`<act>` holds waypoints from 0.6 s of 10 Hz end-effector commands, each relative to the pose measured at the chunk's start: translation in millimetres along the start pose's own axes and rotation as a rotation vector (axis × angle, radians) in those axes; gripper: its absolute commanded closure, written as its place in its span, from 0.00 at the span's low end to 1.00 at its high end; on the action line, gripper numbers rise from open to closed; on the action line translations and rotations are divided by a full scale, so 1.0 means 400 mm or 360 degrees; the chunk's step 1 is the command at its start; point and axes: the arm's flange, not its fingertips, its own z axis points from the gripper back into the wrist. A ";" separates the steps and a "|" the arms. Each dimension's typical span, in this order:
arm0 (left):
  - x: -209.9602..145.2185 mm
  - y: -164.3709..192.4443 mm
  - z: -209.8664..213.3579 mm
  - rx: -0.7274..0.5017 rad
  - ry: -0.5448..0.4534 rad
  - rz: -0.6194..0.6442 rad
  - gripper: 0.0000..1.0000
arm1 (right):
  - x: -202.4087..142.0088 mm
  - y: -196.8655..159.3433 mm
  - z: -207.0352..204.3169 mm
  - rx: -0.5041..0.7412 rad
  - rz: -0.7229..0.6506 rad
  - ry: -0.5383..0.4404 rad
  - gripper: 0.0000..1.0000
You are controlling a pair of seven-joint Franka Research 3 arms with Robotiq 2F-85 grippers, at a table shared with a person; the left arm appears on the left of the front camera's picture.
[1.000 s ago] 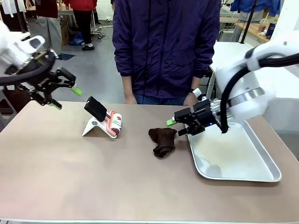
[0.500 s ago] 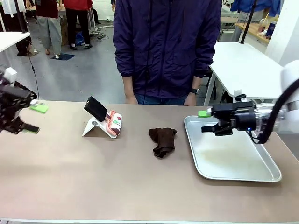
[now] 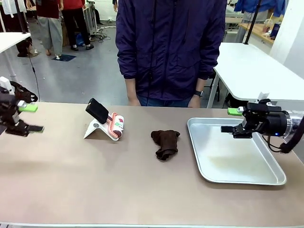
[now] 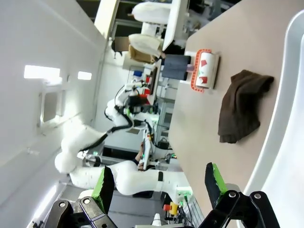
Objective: Clean the surface of the table.
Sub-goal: Return the Lint Roller and towel to their original positions.
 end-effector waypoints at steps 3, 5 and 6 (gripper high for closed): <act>-0.052 -0.019 0.003 0.0078 0.0074 -0.0023 0.00 | 0.008 0.009 -0.006 -0.0016 -0.0016 -0.0028 0.00; -0.052 -0.019 0.003 0.0078 0.0074 -0.0023 0.00 | 0.008 0.009 -0.006 -0.0016 -0.0016 -0.0028 0.00; -0.052 -0.019 0.003 0.0078 0.0074 -0.0023 0.00 | 0.008 0.009 -0.006 -0.0016 -0.0016 -0.0028 0.00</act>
